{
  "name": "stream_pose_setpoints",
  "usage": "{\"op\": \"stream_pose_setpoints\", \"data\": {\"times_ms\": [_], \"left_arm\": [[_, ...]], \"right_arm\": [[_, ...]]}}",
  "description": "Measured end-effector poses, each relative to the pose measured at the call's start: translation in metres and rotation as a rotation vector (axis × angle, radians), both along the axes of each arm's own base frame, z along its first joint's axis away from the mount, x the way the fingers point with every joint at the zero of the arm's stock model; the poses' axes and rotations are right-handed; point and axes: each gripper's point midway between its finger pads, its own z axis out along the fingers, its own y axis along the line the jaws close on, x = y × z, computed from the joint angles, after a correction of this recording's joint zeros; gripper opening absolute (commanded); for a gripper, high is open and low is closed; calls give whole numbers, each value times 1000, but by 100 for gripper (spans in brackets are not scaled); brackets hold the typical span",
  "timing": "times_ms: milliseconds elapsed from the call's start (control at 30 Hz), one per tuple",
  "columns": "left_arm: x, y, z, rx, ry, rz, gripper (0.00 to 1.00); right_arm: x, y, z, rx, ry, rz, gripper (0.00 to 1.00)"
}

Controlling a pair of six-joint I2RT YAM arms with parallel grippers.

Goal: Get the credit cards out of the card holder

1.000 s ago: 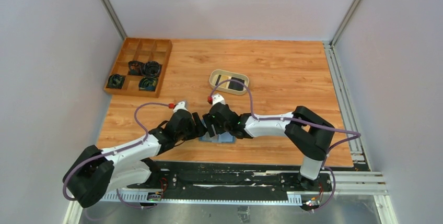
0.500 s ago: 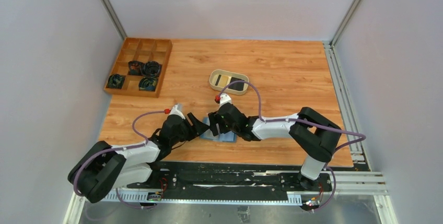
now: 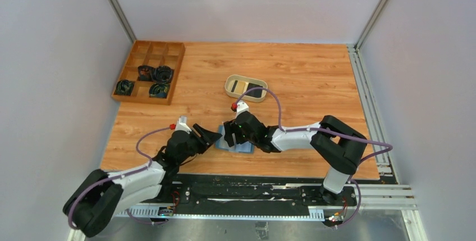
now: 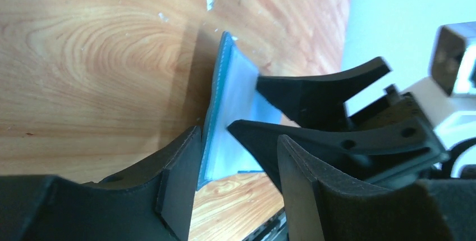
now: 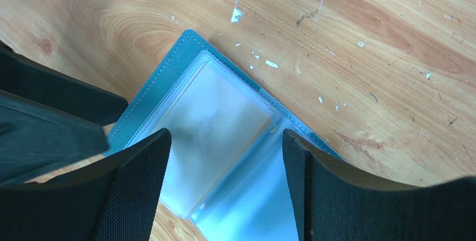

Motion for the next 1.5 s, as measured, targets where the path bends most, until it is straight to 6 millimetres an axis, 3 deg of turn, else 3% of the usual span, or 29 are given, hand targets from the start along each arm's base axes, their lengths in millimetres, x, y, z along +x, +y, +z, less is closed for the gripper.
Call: {"op": "stream_pose_setpoints", "data": {"times_ms": [233,633,933,1267,1500], "left_arm": [[4,16,26,-16,-77,81,56],[-12,37,-20,136,67,112,57],[4,23,-21,97,58,113,55],[22,-9,-31,-46,69,75,37],[28,-24,-37,-190,85,75,34]], "right_arm": [[-2,5,1,24,13,12,77],[-3,6,1,30,13,17,76],[-3,6,1,31,14,17,76],[-4,7,1,35,15,20,76],[-4,6,0,38,9,24,76]]}}
